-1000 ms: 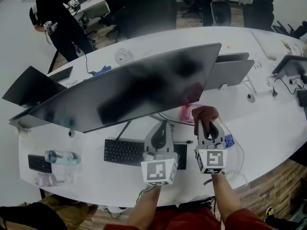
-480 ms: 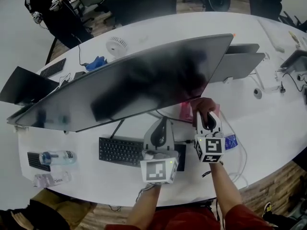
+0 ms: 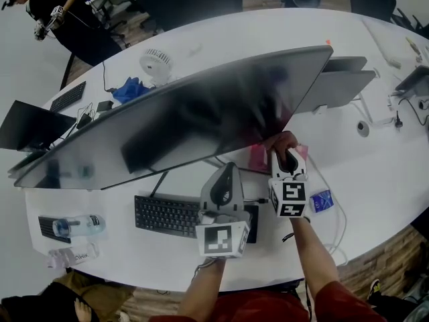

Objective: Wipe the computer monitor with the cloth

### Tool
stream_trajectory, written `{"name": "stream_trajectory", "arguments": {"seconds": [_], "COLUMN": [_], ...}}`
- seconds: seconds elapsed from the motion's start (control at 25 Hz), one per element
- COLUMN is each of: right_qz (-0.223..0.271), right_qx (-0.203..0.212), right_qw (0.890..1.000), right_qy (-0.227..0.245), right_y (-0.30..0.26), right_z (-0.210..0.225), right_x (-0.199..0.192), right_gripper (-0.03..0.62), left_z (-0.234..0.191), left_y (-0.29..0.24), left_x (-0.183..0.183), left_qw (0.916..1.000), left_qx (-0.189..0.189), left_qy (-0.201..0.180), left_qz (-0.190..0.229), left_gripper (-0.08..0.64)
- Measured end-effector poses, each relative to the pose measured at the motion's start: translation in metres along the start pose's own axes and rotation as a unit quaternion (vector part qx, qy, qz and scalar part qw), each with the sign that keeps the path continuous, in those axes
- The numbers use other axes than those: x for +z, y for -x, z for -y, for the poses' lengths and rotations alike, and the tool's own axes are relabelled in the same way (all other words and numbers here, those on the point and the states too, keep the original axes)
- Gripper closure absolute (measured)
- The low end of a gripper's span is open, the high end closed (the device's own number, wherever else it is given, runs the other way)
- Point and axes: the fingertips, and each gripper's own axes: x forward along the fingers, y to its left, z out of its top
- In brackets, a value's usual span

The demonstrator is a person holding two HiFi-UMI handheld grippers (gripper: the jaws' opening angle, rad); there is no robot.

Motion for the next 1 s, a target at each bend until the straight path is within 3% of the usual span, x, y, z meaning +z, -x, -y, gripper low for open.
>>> {"name": "stream_trajectory", "arguments": {"seconds": [0.52,1.0], "right_qz": [0.007,0.055], "right_qx": [-0.002,-0.011], "right_qw": [1.000,0.998], "right_qy": [0.001,0.014], "right_y": [0.001,0.016], "right_z": [0.000,0.003], "right_x": [0.007,0.052], "right_gripper": [0.515,0.515], "left_z": [-0.003,-0.004], "left_y": [0.000,0.011], "left_x": [0.004,0.023], "left_qw": [1.0000,0.9996], "left_qx": [0.003,0.006], "left_qy": [0.002,-0.003], "left_qz": [0.006,0.028], "left_gripper": [0.537,0.537]}}
